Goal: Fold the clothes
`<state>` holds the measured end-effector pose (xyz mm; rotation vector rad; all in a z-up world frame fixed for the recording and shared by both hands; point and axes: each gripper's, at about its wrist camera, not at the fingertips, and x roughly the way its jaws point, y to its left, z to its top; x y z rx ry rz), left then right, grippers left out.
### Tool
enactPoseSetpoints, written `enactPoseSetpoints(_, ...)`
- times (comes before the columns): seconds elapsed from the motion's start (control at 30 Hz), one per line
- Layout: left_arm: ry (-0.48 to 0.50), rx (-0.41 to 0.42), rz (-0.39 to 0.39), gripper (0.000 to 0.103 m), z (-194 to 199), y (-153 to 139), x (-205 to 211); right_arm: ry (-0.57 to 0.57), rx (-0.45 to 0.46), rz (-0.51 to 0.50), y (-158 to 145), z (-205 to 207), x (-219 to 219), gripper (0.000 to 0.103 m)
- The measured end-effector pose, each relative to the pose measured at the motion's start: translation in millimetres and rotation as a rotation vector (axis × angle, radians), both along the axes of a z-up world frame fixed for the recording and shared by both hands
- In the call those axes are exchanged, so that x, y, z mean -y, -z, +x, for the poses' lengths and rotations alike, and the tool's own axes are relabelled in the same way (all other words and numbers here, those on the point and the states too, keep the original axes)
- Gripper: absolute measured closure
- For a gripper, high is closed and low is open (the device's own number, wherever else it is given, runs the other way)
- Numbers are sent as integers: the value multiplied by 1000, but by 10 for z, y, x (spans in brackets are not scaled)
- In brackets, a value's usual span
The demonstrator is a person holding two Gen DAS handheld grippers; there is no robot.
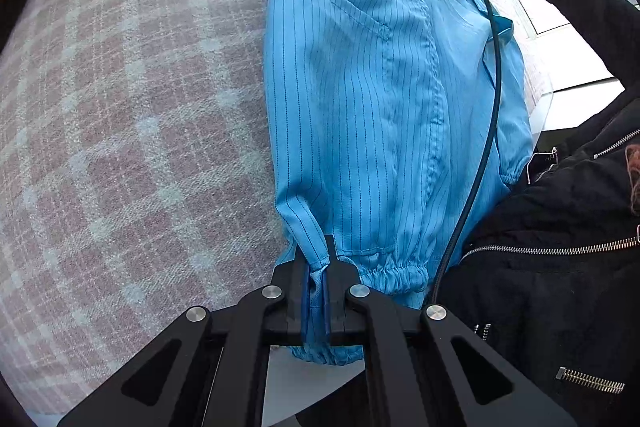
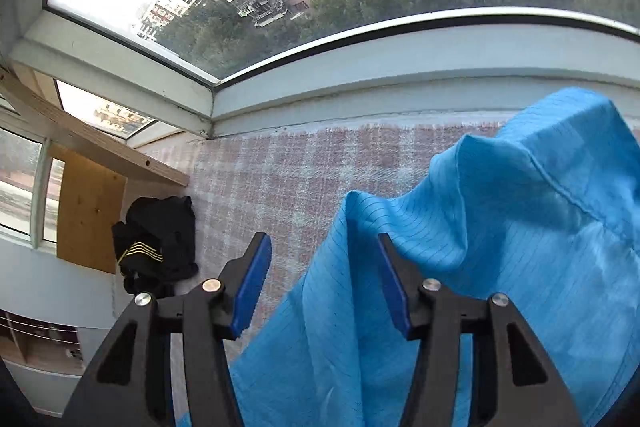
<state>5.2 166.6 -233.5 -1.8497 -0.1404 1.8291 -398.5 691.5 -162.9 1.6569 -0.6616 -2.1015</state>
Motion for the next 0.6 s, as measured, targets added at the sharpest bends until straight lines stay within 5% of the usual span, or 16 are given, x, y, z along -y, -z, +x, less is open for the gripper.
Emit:
enactPoseSetpoints(0.2, 12, 8, -14, 99, -36, 37, -26, 93, -107, 241, 65, -139, -67, 54)
enactPoseSetpoints(0.3, 12, 11, -13, 99, -37, 42, -25, 115, -147, 237, -72, -74, -116, 54)
enactPoseSetpoints(0.47, 38, 12, -23, 99, -133, 109, -132, -65, -101, 207, -89, 96, 257, 53)
enactPoseSetpoints(0.6, 45, 6, -30, 99, -131, 112, -131, -185, -28, 338, 130, 126, 585, 53)
